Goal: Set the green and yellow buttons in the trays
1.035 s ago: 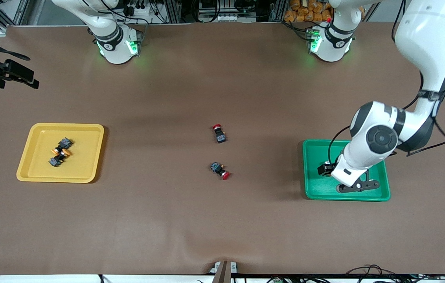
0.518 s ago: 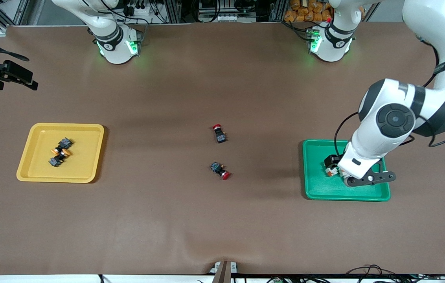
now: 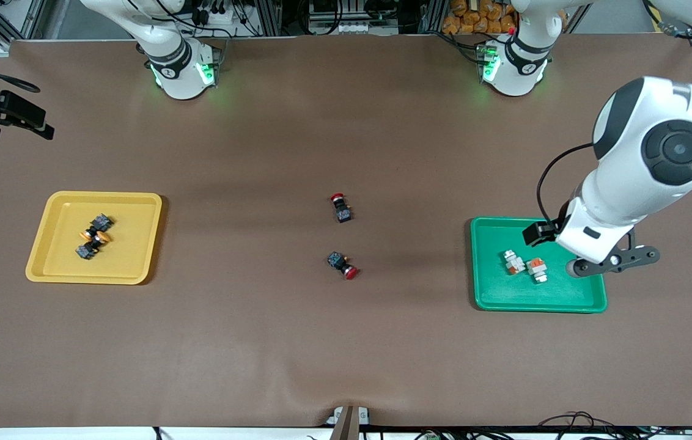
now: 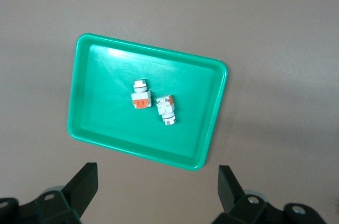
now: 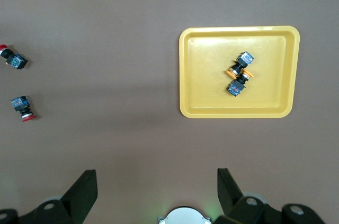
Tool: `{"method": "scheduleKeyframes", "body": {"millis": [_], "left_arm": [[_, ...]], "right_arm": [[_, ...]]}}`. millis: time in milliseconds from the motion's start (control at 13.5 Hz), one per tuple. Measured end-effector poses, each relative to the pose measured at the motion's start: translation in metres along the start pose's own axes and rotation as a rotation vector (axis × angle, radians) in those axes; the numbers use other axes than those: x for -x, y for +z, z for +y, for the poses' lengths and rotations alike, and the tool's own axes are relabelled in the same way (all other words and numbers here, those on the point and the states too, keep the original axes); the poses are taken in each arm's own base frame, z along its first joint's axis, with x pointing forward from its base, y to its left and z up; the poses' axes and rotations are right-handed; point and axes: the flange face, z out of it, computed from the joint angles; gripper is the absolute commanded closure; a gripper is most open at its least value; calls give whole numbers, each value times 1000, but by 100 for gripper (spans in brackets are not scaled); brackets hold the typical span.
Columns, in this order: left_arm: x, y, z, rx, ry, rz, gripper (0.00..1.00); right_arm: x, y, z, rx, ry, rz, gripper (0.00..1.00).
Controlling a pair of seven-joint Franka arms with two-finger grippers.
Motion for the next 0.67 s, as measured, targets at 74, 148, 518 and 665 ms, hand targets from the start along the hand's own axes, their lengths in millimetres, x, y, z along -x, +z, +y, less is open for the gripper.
{"method": "scheduleKeyframes", "body": {"millis": [74,148,518,665], "left_arm": [[3,-9,-1,-2,-1,9,0],[8,-19,-2,-7,-3,13,0],[41,-77,-18,28,15,-9,0],[54,-99,-36,37,19,-19,0]], "right_arm": [[0,0,1,0,1,0,0],[0,0,1,0,0,-1,0],[-1,1,-2,-1,-11,-2,0],[-1,0,-4,0,-24,6,0]]}}
